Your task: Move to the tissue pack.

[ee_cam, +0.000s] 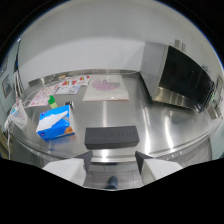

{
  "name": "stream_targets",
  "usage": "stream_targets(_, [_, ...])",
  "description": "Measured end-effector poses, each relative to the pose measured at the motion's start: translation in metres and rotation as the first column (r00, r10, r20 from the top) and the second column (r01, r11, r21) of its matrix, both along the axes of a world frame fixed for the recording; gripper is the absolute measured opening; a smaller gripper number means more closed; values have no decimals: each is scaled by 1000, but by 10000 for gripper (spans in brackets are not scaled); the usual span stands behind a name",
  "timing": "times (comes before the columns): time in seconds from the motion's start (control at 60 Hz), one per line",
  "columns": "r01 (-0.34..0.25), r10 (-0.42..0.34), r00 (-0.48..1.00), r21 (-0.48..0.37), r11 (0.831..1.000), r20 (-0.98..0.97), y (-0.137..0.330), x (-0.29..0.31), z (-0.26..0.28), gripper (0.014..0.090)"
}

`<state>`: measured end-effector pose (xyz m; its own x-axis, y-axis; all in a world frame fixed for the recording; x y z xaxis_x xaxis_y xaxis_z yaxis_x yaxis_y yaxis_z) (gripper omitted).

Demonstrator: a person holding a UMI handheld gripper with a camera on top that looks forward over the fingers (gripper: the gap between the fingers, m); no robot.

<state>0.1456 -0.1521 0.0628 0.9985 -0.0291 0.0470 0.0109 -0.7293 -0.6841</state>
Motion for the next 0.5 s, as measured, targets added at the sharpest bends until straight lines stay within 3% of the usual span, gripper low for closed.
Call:
stream_targets(0.3, [-156, 156, 985, 8, 988, -73, -27, -97, -16, 840])
stream_targets(0.5, [-204, 203, 974, 1, 979, -105, -23, -154, -36, 841])
